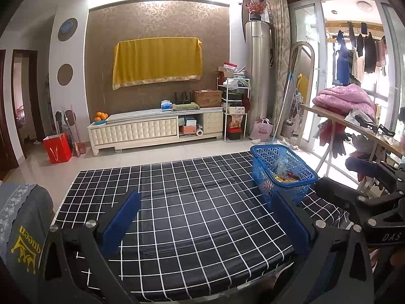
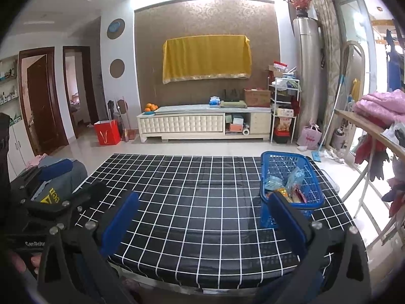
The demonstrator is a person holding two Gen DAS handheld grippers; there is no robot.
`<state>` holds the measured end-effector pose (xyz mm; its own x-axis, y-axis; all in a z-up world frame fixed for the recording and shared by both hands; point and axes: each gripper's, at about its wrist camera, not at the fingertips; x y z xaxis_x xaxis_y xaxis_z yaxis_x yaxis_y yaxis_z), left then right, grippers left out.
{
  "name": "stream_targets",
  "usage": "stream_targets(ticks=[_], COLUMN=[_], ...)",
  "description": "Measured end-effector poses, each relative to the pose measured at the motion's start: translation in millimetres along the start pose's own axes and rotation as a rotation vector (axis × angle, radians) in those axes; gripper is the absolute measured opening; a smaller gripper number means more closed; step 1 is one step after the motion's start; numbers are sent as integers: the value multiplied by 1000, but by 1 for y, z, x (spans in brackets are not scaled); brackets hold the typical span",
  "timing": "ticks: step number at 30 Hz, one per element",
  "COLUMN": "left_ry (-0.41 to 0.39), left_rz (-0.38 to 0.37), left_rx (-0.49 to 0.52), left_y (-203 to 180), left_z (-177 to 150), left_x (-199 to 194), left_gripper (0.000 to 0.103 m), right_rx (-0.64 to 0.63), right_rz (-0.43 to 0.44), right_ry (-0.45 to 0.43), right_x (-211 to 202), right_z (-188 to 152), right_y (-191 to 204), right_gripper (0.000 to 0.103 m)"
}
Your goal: Organize snacks
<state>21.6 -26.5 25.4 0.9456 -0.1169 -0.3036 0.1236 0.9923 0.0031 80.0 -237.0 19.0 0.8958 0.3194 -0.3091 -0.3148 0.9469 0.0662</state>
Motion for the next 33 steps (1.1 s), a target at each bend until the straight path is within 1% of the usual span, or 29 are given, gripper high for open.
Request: stream_targets(ticks=[18, 28, 33], left_ry=[2, 9, 9], left_rz=[-10, -30, -26], left_rx=[0, -23, -24], left_y=[3, 3, 2], left_z=[1, 1, 0], left_x=[-3, -3, -4], left_gripper=[103, 103, 103], right_rx=[5, 0, 0], right_rz=[-8, -14, -16], right_ry=[5, 4, 4], right_x=[-2, -4, -4], right_z=[2, 2, 1], right_y=[-1, 0, 1], right_gripper=[103, 103, 103])
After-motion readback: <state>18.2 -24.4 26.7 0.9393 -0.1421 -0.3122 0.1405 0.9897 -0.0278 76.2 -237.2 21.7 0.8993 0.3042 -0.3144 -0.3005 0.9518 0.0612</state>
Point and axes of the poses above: each gripper's, at about its wrist camera, not at the fingertips, and x roughly the way its jaws point, y to its left, z to its top, and after that the axes turned 8 degrees about -y, right-handed
